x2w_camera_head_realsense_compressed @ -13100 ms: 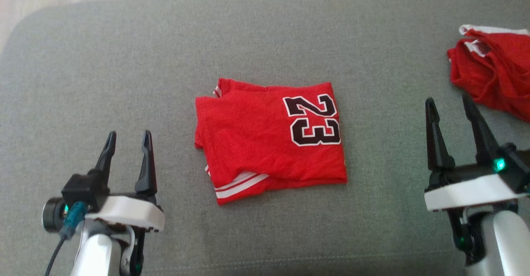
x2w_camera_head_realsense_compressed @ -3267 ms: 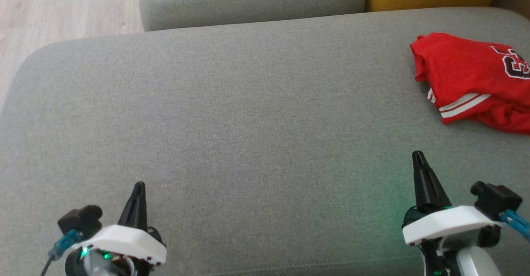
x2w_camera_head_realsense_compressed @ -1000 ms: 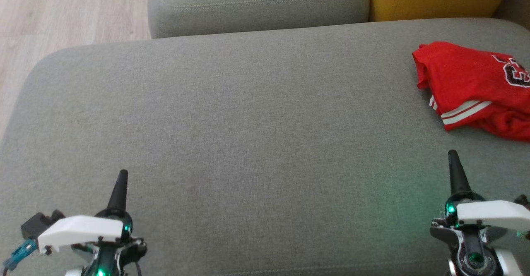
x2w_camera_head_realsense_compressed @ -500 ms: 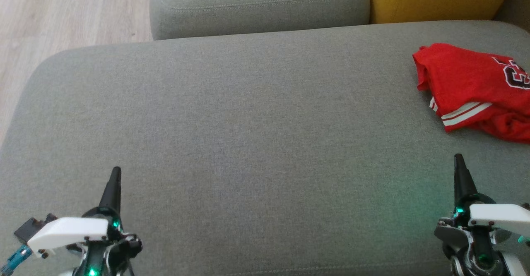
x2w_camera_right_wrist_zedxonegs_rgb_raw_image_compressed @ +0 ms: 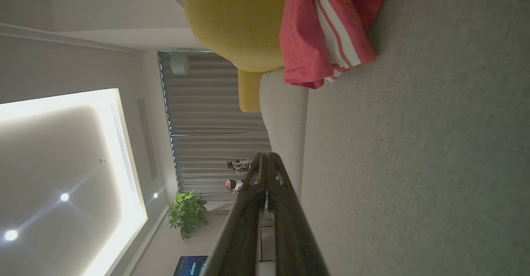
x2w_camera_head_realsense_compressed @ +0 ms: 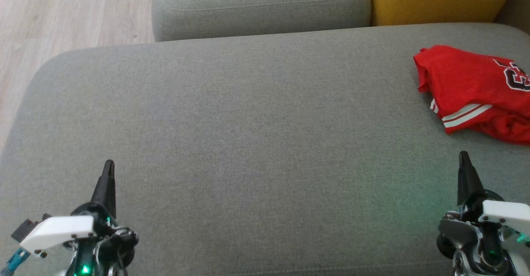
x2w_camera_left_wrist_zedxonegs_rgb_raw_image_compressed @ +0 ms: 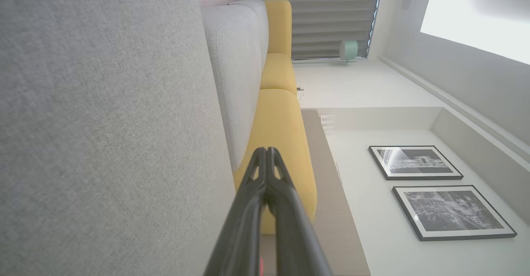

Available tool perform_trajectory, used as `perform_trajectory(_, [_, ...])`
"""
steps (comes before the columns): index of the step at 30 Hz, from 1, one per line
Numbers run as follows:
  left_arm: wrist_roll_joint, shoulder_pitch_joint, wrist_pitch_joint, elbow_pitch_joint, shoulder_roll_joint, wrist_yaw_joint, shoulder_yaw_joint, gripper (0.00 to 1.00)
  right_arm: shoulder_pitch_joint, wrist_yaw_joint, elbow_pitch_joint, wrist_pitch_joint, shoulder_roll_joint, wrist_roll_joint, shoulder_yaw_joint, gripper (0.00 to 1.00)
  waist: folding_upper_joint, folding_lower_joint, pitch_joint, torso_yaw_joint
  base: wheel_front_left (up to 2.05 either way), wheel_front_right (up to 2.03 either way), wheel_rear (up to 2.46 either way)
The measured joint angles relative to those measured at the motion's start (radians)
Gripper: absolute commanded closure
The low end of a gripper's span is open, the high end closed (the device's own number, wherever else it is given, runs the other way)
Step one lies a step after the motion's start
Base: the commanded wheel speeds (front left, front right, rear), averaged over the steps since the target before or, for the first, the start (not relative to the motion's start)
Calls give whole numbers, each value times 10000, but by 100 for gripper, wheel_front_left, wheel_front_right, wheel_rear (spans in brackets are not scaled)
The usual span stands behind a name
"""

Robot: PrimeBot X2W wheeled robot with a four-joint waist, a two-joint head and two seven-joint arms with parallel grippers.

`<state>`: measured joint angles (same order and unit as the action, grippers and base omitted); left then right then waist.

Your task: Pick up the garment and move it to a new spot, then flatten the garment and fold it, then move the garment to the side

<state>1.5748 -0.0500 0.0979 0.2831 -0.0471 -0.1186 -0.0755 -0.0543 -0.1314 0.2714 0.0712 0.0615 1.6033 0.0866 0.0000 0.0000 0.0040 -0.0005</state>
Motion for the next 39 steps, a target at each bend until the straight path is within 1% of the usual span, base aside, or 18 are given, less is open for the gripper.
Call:
perform_trajectory(4, [228, -3, 77, -2, 21, -50, -31, 100, 0, 0, 13, 56, -2, 280, 96, 100, 0, 0, -9, 5, 0, 0, 0])
perform_trajectory(39, [228, -12, 77, -2, 50, -50, -31, 100, -1, 0, 21, 174, -10, 278, 205, 100, 0, 0, -9, 4, 0, 0, 0])
